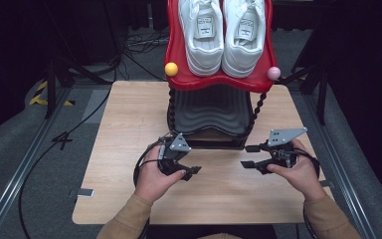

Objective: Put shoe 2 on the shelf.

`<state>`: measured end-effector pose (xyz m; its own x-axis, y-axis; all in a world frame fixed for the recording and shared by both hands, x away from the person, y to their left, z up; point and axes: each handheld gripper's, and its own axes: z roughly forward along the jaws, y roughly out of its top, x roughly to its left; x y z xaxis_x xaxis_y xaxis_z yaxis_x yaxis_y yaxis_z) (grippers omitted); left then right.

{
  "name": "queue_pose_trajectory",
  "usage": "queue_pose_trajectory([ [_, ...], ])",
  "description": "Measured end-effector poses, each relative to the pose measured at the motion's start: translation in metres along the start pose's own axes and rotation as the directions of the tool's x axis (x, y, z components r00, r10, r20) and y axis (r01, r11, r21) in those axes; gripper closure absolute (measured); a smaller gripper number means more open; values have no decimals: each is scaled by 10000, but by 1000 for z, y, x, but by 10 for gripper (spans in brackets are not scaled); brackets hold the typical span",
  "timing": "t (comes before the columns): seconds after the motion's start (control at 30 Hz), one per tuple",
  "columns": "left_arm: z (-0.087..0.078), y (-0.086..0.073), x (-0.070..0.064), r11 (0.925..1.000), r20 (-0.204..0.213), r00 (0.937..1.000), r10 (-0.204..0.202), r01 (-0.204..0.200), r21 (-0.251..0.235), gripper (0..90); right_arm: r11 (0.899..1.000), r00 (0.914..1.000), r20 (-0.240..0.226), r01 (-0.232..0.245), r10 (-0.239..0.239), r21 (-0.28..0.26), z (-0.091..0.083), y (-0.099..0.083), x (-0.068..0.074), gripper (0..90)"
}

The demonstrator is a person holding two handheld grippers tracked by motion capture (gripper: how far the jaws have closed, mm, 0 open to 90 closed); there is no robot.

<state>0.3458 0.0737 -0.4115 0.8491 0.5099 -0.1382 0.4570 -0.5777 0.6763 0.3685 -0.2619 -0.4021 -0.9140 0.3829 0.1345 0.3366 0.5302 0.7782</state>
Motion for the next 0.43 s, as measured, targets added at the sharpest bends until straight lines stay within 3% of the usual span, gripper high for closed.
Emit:
queue_pose_trajectory([
  [0.03, 2, -1, 1, 10000, -9, 10000, -9, 9, 58, 310, 9994, 9994, -82, -349, 349, -4, 9, -8, -2, 419],
  [0.07, 2, -1, 1, 10000, -9, 10000, -9, 9, 58, 310, 9981, 9990, -117, -422, 428, 446, 17, -13, -2, 417],
  [0.13, 6, -1, 2, 9997, 86, 10000, -14, 13, 225, 309, 9927, 9996, 156, -254, 237, 1177, 30, -23, -3, 422],
  [0.2, 7, -2, 2, 9996, 112, 9999, -3, 0, 269, 309, 9860, 9990, 95, -440, 430, 1610, 40, -31, -5, 419],
  [0.3, 8, -2, 3, 9996, 136, 9999, -61, 57, 274, 308, 9835, 9994, 127, -342, 324, 1778, 48, -37, -6, 419],
  [0.43, 13, -7, 8, 9988, 228, 9993, -297, 287, 397, 302, 9876, 9990, 84, -454, 446, 1501, 54, -46, -8, 418],
])
